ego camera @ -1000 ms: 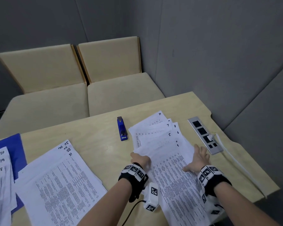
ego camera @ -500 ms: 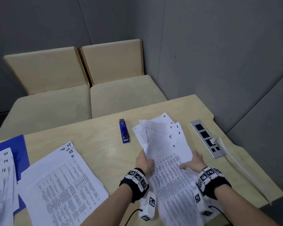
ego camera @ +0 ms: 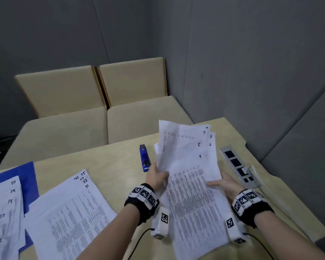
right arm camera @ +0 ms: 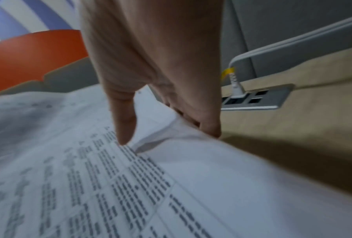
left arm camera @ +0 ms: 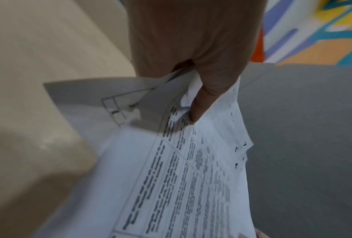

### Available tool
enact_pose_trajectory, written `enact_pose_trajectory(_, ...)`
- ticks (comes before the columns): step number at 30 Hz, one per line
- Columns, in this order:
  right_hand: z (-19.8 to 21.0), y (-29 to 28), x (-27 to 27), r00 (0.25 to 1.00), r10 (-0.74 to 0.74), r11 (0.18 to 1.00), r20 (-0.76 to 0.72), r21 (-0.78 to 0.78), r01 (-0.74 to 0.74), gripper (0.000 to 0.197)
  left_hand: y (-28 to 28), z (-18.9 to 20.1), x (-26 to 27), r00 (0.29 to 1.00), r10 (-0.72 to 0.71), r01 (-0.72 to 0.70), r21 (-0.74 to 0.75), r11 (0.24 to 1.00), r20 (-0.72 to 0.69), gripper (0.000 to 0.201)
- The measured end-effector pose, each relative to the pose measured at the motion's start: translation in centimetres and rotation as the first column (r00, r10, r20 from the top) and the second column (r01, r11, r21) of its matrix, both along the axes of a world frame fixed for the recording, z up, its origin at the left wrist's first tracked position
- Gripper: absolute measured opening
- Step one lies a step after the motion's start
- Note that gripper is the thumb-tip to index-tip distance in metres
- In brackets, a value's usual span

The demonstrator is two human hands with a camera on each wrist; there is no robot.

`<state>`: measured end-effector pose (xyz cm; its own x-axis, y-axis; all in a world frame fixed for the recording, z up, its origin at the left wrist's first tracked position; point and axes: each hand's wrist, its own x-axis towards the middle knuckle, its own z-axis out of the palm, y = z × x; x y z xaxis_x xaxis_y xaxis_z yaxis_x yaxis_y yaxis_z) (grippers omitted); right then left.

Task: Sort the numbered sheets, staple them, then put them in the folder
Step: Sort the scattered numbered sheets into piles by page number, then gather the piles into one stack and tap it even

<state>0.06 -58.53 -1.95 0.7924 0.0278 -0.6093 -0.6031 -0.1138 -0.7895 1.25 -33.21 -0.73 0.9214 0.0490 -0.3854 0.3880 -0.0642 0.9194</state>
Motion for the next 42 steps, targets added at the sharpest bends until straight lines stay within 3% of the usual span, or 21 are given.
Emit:
enact_pose_trajectory(2, -1.0, 0.3, 0.8, 0.999, -0.034, 0.985, 0.018, -0.166, 0.036, 0.051, -0.5, -1.6, 0.1, 0.989, 0.09, -0.105, -0.136, 0.985, -0.116, 0.059)
enact_pose_trajectory(3, -1.4, 0.4, 1.1, 1.0, -0.022, 0.971, 0.016, -0.237, 0.025, 0.049, -0.8, -2.3, 0.3, 0.982, 0.111, -0.129, -0.112, 0.985, -0.152, 0.063)
enact_pose_trajectory(5, -2.2, 0.9, 1.6, 1.0, 0.024, 0.92, -0.019, -0.39, -0.029, 0.047, -1.2, -3.2, 0.7, 0.98, 0.061, -0.03, 0.169, 0.985, -0.187, 0.058)
enact_pose_trajectory(7, -3.0, 1.4, 2.0, 0.997, 0.037, 0.82, -0.065, -0.569, -0.068, 0.05, -1.8, -3.6, 1.0, 0.969, 0.002, 0.125, 0.499, 0.858, -0.246, 0.047)
enact_pose_trajectory(9, -3.1, 2.1, 1.9, 0.995, 0.047, 0.71, -0.086, -0.698, -0.094, 0.054, -2.6, -3.4, 1.4, 0.944, 0.024, 0.186, 0.591, 0.785, -0.329, 0.042)
enact_pose_trajectory(11, -3.5, 2.6, 2.2, 0.999, 0.031, 0.701, -0.042, -0.712, -0.051, 0.06, -3.1, -3.0, 2.0, 0.933, 0.042, 0.194, 0.596, 0.779, -0.359, 0.04)
enact_pose_trajectory(13, -3.9, 2.7, 2.7, 0.999, -0.034, 0.743, 0.004, -0.669, 0.028, 0.069, -3.4, -3.3, 2.8, 0.928, 0.049, 0.186, 0.574, 0.798, -0.37, 0.039)
enact_pose_trajectory(17, -4.3, 2.1, 4.2, 0.99, -0.129, 0.774, -0.06, -0.63, 0.062, 0.086, -3.7, -3.8, 3.8, 0.936, 0.048, 0.124, 0.452, 0.883, -0.349, 0.043)
enact_pose_trajectory(23, -4.4, 1.6, 4.9, 0.972, -0.068, 0.76, -0.225, -0.643, -0.095, 0.075, -3.3, -3.8, 4.2, 0.908, 0.033, 0.101, 0.294, 0.951, -0.419, 0.058)
enact_pose_trajectory(27, -5.0, 1.1, 4.5, 0.979, 0.045, 0.846, -0.198, -0.515, -0.142, 0.072, -2.0, -4.5, 3.4, 0.906, -0.111, 0.267, 0.347, 0.899, -0.409, 0.055)
enact_pose_trajectory(32, -3.6, 0.9, 2.6, 0.99, 0.106, 0.924, -0.088, -0.359, -0.131, 0.065, -0.8, -1.7, 2.4, 0.943, -0.265, 0.325, 0.381, 0.866, -0.201, 0.057)
enact_pose_trajectory(36, 2.6, 1.5, 2.5, 0.976, -0.052, 0.983, 0.211, -0.161, 0.088, 0.048, -0.6, 4.7, 2.8, 0.952, -0.223, 0.102, 0.47, 0.877, 0.21, 0.052)
enact_pose_trajectory(39, 8.5, 2.4, 3.0, 0.886, -0.161, 0.982, 0.434, -0.017, 0.187, 0.041, -0.6, 9.1, 3.5, 0.83, -0.162, -0.118, 0.453, 0.884, 0.534, 0.051)
enact_pose_trajectory(42, 11.9, 3.6, 3.1, 0.785, -0.225, 0.969, 0.576, 0.049, 0.242, 0.037, -1.3, 11.5, 3.2, 0.692, -0.134, -0.24, 0.401, 0.884, 0.709, 0.036)
